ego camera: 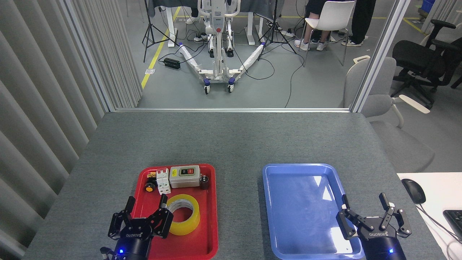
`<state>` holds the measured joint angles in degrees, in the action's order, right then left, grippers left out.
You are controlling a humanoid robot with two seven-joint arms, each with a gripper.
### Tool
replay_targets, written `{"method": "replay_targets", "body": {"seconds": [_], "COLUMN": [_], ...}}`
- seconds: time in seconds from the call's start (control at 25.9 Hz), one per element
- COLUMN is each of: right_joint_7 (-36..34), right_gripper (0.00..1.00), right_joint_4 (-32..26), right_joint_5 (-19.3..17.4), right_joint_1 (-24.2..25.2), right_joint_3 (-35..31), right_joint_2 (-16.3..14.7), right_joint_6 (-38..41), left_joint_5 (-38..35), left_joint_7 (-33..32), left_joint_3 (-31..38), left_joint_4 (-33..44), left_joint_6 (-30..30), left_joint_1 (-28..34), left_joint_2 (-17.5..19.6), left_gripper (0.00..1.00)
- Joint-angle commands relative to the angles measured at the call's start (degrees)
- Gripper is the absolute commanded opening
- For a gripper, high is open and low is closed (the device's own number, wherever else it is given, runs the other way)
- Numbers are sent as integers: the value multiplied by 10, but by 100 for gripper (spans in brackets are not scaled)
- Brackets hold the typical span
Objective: Place and move tape with both arms
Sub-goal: 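Reach the left gripper down to the yellow tape roll in the red tray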
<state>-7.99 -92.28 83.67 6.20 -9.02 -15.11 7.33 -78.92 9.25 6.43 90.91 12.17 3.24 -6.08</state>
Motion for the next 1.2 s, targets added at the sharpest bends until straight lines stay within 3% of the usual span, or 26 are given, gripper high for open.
{"method": "replay_targets", "body": {"seconds": [0.0,0.39,0.7,0.93,1.16], "right_joint_7": [15,19,16,17,16], "right_gripper": [100,100,100,100,100], "right_joint_4": [0,0,0,0,2], "right_joint_5": [-13,-21,-21,-21,-21], "right_joint_1": [-1,0,0,0,0], "right_joint_3": [0,0,0,1,1], "right_joint_2": [14,17,14,15,13], "right_joint_6": [-1,-2,-4,-3,-1], "left_joint_5": [0,2,-1,-1,-7], "left_joint_7": [0,-1,0,-3,2], "left_joint_3": [-1,0,1,-21,-21], "left_joint_4": [3,-3,-107,-118,-192], "left_joint_6": [0,-2,-37,-54,-55], "left_joint_1": [-2,-10,-130,-157,-196], "left_joint_2": [-1,-1,3,9,21], "left_gripper": [100,100,100,100,100]}}
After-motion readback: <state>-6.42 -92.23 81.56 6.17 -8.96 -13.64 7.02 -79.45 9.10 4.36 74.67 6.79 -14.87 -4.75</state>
